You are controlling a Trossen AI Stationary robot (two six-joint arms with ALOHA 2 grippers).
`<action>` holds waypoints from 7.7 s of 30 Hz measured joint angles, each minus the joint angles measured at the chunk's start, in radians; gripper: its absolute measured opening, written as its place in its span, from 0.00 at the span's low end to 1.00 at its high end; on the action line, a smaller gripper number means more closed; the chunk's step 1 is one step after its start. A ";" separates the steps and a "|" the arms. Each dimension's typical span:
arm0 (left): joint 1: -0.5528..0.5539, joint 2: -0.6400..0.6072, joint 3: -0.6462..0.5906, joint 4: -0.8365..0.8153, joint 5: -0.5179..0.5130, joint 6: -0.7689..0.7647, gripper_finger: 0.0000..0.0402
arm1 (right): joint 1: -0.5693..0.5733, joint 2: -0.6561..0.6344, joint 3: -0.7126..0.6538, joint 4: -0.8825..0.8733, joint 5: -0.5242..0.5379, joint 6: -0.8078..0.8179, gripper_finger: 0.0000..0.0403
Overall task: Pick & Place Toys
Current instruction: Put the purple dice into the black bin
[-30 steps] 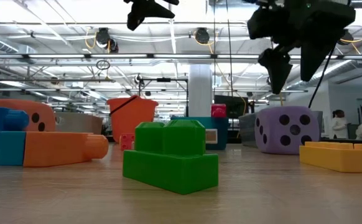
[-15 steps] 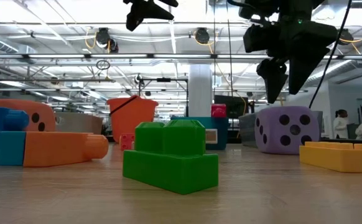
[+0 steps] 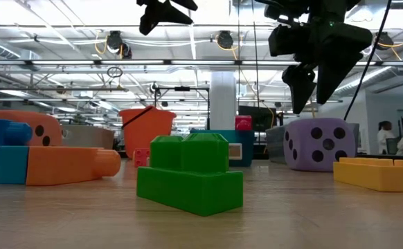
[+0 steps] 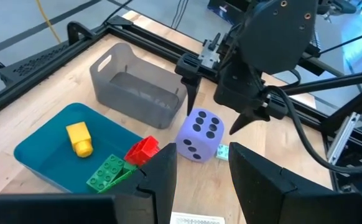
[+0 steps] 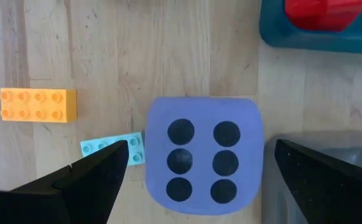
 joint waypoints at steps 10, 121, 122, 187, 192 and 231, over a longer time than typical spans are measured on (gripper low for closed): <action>0.000 0.000 0.000 0.000 -0.007 0.011 0.38 | 0.000 0.000 0.000 -0.010 0.002 -0.009 0.99; 0.001 0.000 0.000 0.000 -0.033 0.042 0.38 | -0.548 0.000 0.353 -0.325 0.026 -0.451 0.87; 0.001 0.000 0.000 0.001 -0.033 0.042 0.38 | -0.557 0.000 0.337 -0.311 0.015 -0.470 0.87; 0.072 0.000 0.000 0.002 0.077 0.004 0.38 | -0.703 0.053 -0.027 0.140 0.058 -0.704 0.87; 0.072 0.000 0.000 0.002 0.077 0.004 0.38 | -0.703 0.053 -0.027 0.141 0.058 -0.715 0.87; 0.072 0.000 0.000 0.002 0.077 -0.028 0.38 | -0.703 0.052 -0.026 0.204 0.090 -0.698 0.98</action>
